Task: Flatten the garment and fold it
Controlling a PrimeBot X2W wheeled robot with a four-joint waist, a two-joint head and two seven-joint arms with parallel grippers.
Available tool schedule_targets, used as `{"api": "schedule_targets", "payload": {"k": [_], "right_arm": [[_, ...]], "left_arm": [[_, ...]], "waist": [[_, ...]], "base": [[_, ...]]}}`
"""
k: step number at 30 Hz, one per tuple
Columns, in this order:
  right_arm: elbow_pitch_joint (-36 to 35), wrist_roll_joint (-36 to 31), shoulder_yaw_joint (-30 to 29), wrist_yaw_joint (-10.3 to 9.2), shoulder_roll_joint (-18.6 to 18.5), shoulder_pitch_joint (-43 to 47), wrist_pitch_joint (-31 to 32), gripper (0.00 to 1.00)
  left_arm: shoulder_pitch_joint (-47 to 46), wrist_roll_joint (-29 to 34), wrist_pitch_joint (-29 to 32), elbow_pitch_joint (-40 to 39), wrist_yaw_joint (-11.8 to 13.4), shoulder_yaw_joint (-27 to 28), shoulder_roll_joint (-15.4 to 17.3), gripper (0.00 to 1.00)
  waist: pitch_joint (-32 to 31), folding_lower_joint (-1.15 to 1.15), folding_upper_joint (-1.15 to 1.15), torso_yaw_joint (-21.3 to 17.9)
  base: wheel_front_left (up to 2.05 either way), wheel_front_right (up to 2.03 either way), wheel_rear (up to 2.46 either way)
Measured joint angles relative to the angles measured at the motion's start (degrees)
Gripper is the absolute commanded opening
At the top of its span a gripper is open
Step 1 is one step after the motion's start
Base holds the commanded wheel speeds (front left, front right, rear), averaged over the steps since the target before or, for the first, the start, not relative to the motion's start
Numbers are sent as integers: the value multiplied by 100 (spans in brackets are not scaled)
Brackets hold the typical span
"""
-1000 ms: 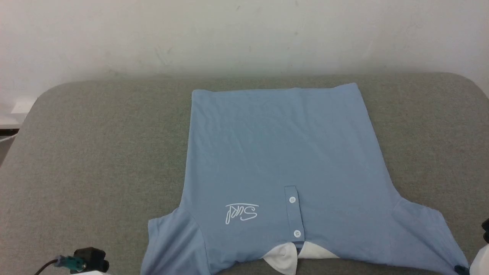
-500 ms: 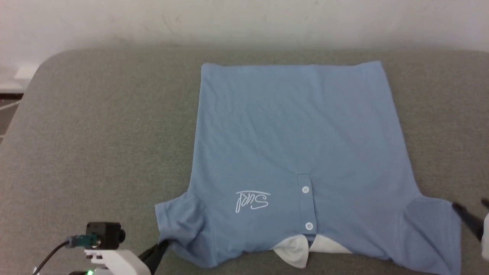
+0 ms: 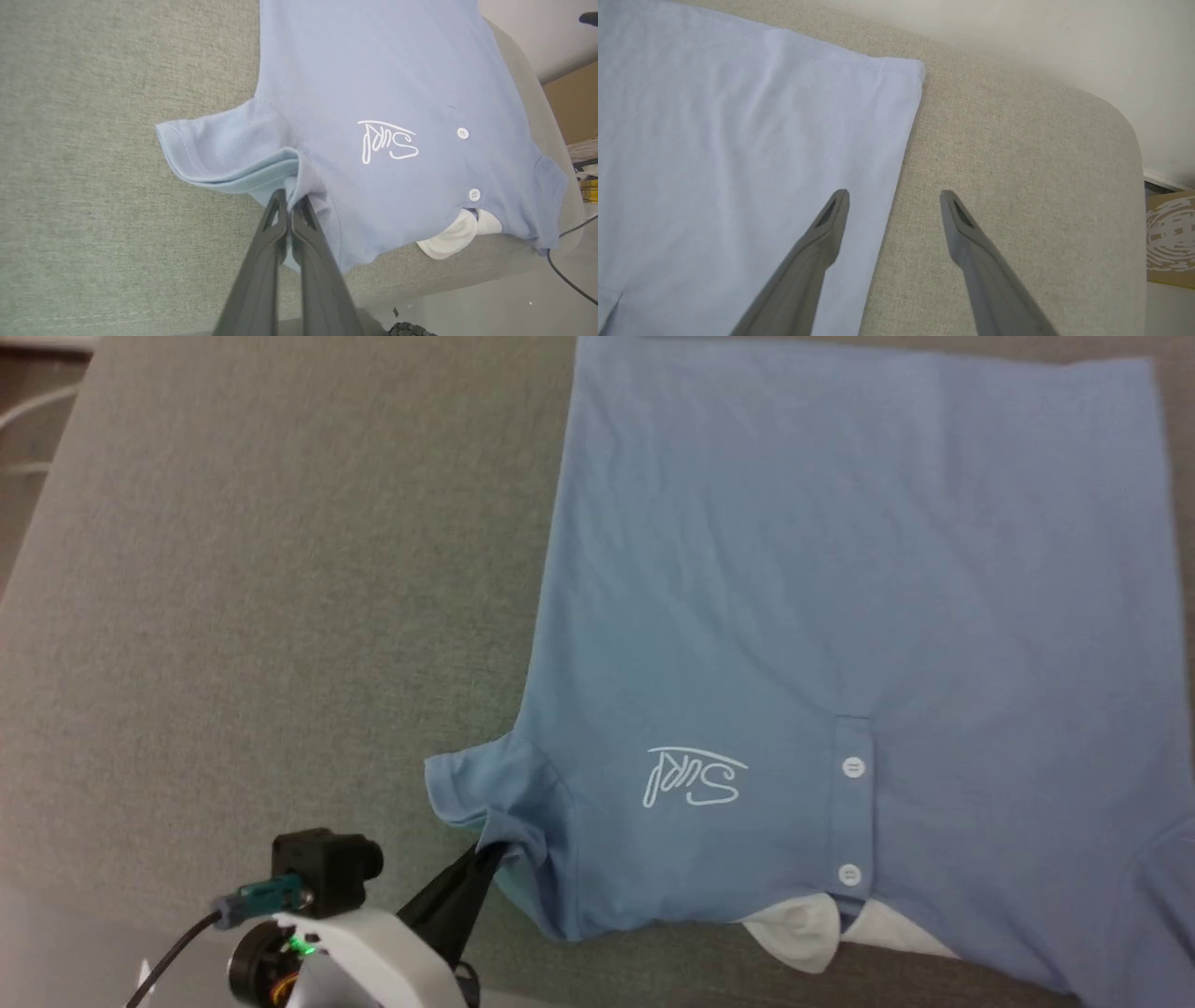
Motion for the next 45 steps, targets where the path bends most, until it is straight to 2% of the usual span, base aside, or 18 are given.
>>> {"api": "schedule_targets", "payload": {"k": [5, 10, 15, 21, 22, 23, 30, 34, 39, 45], "right_arm": [[805, -447, -20, 0, -185, -973, 412, 100], [1497, -933, -169, 0, -444, -1734, 498, 100], [1984, -1220, -227, 0, -510, -2061, 515, 100], [2241, -1345, -266, -9, -566, -2313, 182, 100], [2265, -1336, -270, -10, -564, -2323, 156, 36], [2278, -1332, -276, -10, -577, -2335, 98, 0], [2542, -1399, -232, -5, -516, -2212, -424, 0], [2728, -1415, -375, -5, -299, -1928, -743, 0], [2728, -1377, -423, -5, -58, -1222, -1078, 0], [2487, -1015, -527, 1, 170, -4, -1354, 0]], "left_arm": [[-226, 185, -111, -98, -5, -216, -172, 0], [-313, 241, -200, -104, -33, -386, -338, 0], [-336, 281, -275, -80, -75, -445, -421, 0], [-438, 293, -394, -31, -78, -466, -476, 0], [-440, 300, -403, -4, -81, -461, -482, 0], [-441, 303, -425, 23, -82, -463, -491, 0], [-459, 309, -492, 178, -105, -412, -489, 0], [-455, 263, -538, 270, -67, -300, -489, 0], [-364, 248, -578, 375, 34, -148, -417, 0], [-152, 224, -744, 538, 216, 111, -320, 0]], "waist": [[522, 1, 0, 350], [923, 0, 0, 784], [1258, -1, 0, 1161], [1575, -3, 0, 1436], [1613, -3, 0, 1460], [1643, -3, 0, 1477], [1520, -2, 0, 1449], [1300, -2, 0, 1348], [890, -3, 0, 1129], [301, -3, 0, 690]], "base": [[0, 0, 0], [0, 0, 0], [0, 0, 0], [0, 0, 0], [0, 0, 0], [0, 0, 0], [0, 0, 0], [0, 0, 0], [0, 0, 0], [0, 0, 0]]}}
